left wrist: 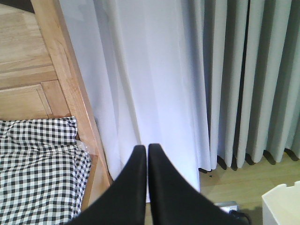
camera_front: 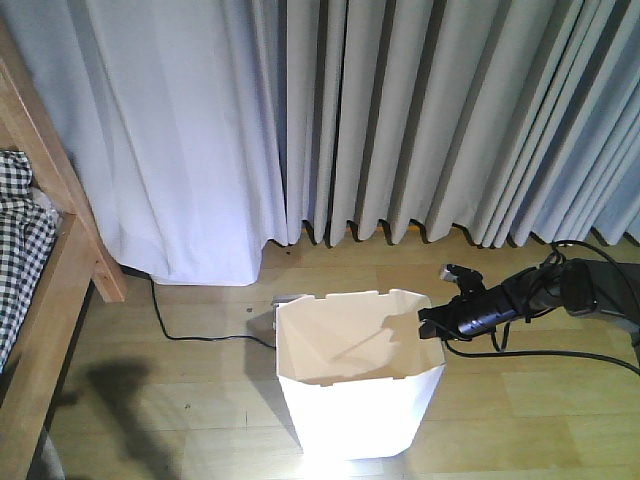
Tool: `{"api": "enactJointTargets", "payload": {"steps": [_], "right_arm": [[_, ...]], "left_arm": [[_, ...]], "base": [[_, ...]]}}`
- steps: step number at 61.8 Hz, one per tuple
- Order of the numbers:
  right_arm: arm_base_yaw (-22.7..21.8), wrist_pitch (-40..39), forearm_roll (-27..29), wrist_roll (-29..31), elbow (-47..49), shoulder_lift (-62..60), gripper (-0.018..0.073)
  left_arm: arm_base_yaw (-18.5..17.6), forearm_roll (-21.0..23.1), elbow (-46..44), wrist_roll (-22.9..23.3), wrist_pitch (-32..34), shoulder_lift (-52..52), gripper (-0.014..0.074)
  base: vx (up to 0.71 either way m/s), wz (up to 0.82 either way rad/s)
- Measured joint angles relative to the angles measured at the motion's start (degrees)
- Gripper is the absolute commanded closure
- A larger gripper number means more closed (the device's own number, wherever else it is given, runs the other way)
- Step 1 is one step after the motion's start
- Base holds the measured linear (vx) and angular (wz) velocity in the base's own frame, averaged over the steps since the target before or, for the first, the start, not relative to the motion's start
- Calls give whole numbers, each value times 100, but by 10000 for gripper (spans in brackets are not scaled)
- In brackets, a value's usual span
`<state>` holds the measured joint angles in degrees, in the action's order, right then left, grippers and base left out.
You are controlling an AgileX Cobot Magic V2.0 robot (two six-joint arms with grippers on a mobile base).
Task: Move trash bin to bedside with robot
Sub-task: 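Open the right gripper and release the bin rim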
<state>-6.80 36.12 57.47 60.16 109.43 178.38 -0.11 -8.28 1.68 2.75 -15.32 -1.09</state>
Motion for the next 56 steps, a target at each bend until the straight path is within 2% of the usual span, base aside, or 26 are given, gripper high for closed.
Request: {"api": "enactJointTargets", "payload": {"steps": [7,16,25,38,56], "right_arm": [[-37,-12,-187,-52,0,0,130],[-44,-25,-290,-71,0,0,74],[-44,-36,-445,-154,0,0,70],[-39,-22,-1221,-673,0,0,70],[-28,-157,-1909,-1211,0,-185,70]], "left_arm": [[0,0,0,0,0,0,602],[0,0,0,0,0,0,602],[0,0,0,0,0,0,602],[0,0,0,0,0,0,602],[0,0,0,0,0,0,602]], "base": [[0,0],[0,0],[0,0],[0,0],[0,0]]}}
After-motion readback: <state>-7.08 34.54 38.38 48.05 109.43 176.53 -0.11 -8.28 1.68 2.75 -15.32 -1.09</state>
